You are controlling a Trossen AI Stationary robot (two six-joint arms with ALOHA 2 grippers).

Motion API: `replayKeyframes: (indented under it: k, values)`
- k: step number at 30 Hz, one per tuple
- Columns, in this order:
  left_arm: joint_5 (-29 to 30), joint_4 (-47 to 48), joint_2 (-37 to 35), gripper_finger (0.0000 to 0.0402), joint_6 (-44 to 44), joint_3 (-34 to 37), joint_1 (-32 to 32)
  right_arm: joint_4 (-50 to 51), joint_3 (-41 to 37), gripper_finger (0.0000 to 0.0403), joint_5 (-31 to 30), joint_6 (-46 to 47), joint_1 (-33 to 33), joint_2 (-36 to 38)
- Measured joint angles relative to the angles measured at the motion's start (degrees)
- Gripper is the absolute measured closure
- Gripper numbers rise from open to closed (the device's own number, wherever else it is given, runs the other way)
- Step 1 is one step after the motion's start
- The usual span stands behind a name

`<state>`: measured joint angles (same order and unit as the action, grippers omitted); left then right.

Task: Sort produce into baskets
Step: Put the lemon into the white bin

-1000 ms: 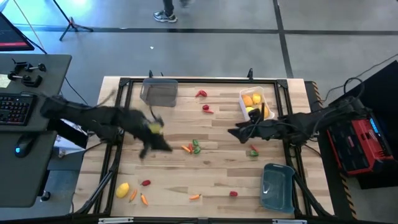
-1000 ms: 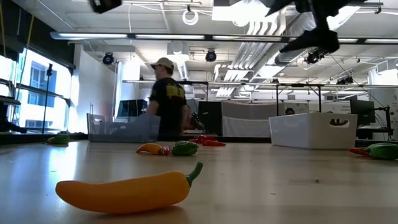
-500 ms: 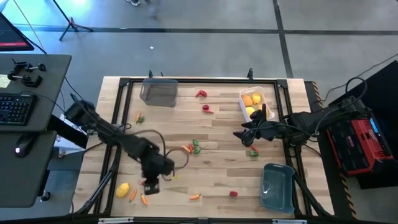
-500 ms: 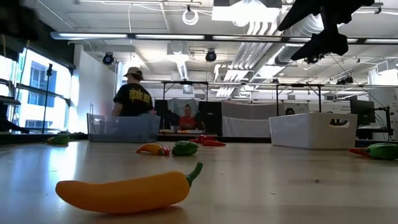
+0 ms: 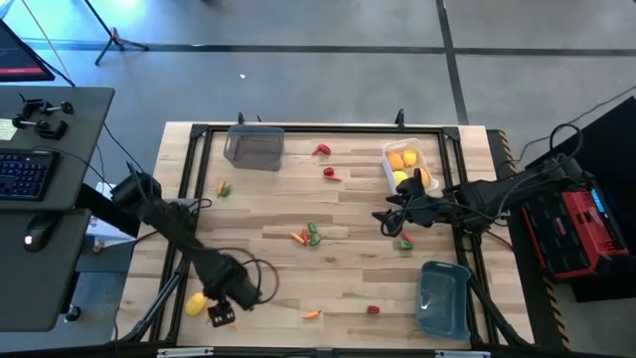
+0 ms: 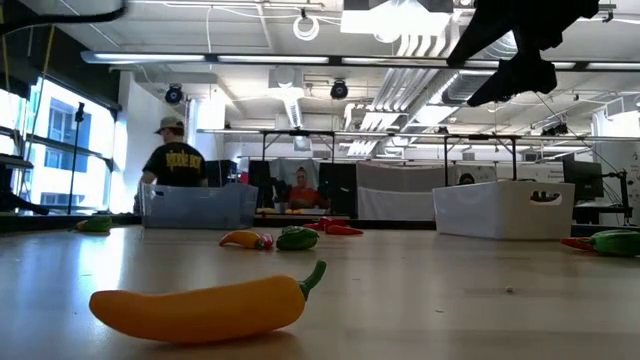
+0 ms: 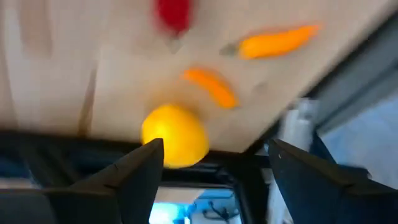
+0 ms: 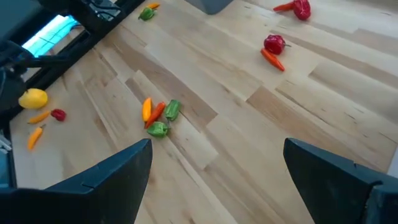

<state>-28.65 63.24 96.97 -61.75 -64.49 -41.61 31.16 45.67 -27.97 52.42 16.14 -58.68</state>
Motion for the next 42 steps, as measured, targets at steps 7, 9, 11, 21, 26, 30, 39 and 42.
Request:
replayKeyframes:
  k: [7,9,11,21,26,30,39,42]
  values:
    - [-2.7,-6.4,0.7,0.0119,-13.6,7.1,-4.4,-0.2,0.0,0.0050,0.0,0.0,0.0,-2.7]
    - [-2.1,-6.6,0.7,0.0119,-15.0,7.5,-4.2,-0.4,0.0,0.0050,0.0,0.0,0.0,-3.5]
    - [-0.6,-6.6,0.7,0.0119,-16.8,7.5,-4.3,-0.5,0.0,0.0050,0.1,0.0,0.0,-4.3]
    - [-0.1,-8.2,0.7,0.0119,-27.8,7.5,-9.7,-0.5,0.0,0.0050,1.4,0.6,0.0,-8.1]
    - [2.7,-8.8,2.2,0.0119,-29.7,8.0,-10.2,-0.8,0.0,0.0050,1.4,0.6,0.0,-8.6]
    - [0.4,-11.5,4.5,0.0119,-29.7,9.0,-10.2,-0.9,0.0,0.0050,1.4,0.6,0.0,-8.6]
    - [-0.1,-14.6,5.0,0.0150,-27.9,9.1,-10.2,-0.8,0.0,0.0050,1.4,1.2,0.0,-8.5]
    - [-0.8,-12.8,2.7,0.0210,-26.6,9.1,-10.2,-0.3,0.0,0.0050,1.4,-0.1,0.0,-7.6]
